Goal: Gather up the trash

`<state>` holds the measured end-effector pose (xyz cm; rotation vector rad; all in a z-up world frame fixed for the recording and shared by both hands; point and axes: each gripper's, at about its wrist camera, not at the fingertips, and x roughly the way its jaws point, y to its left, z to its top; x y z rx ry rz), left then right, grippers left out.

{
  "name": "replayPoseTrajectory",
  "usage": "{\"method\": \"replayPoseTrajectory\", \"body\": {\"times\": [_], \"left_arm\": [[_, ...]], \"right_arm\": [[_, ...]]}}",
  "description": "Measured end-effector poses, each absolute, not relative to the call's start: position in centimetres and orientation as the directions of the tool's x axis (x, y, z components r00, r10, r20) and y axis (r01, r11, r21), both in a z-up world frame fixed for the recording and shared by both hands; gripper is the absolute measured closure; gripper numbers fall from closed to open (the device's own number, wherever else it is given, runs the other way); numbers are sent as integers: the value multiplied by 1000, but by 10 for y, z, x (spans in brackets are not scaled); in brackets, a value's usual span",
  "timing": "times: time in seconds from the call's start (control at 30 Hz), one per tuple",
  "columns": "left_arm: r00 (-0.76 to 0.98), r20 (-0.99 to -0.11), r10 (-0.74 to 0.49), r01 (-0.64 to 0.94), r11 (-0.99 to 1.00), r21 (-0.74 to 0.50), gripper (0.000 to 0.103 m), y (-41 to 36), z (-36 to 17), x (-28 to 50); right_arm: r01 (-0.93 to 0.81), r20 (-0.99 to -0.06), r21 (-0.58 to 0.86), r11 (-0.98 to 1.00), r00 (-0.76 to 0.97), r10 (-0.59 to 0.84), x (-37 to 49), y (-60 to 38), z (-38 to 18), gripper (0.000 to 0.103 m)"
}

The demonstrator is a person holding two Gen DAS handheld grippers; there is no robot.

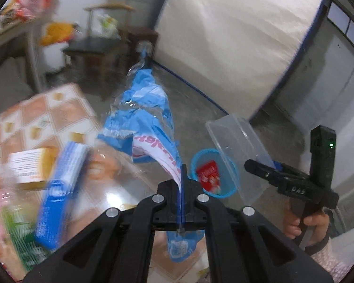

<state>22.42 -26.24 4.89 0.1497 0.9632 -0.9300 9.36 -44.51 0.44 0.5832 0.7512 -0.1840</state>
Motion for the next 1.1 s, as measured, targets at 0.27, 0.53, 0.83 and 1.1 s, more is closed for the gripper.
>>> {"method": "replayPoseTrajectory", "body": {"times": [0.27, 0.53, 0.83, 1.1], "left_arm": [[72, -848, -525, 794, 545, -270, 103, -387, -25, 197], [-51, -901, -431, 796, 528, -298, 103, -488, -102, 195], [-82, -927, -366, 786, 548, -286, 59, -564, -158, 203], [-26, -909, -415, 762, 581, -287, 47, -545, -132, 221]], "right_arm": [[525, -755, 430, 735, 655, -26, 55, -505, -42, 20], [635, -822, 422, 647, 569, -23, 50, -552, -98, 20], [749, -884, 367, 552, 465, -44, 36, -608, -154, 20], [763, -918, 319, 562, 397, -18, 53, -616, -195, 20]]}}
